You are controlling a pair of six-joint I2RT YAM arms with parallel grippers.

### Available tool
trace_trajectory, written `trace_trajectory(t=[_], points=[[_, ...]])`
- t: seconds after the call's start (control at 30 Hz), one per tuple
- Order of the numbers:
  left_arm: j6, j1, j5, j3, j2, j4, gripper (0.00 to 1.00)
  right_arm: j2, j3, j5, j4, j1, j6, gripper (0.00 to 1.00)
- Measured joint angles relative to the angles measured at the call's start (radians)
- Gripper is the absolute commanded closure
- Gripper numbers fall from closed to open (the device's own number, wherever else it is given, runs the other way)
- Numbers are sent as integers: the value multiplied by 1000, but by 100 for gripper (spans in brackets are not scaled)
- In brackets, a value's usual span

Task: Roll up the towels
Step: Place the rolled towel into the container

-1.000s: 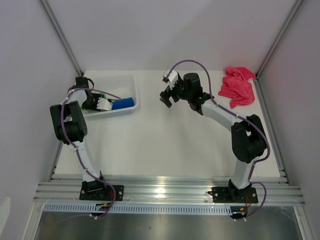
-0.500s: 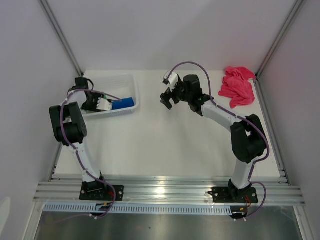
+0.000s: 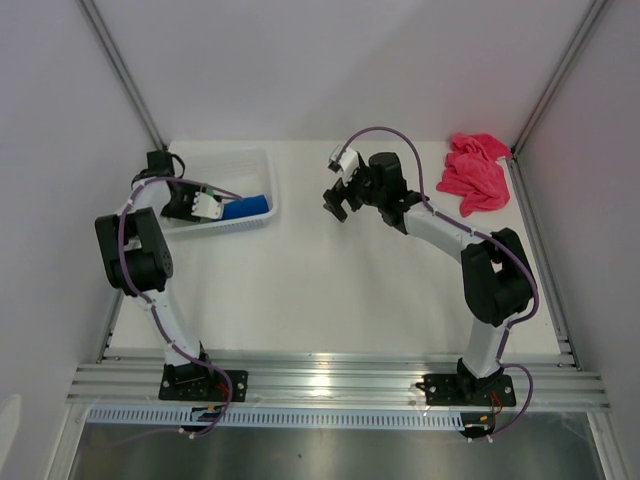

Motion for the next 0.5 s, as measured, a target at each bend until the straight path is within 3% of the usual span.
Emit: trace_trajectory(t=[0.4, 0.5], points=[[0, 0, 20, -1, -53, -18, 36, 0, -10, 0, 0, -6, 0, 1], [0, 0, 20, -10, -58, -26, 41, 0, -10, 0, 0, -6, 0, 1]])
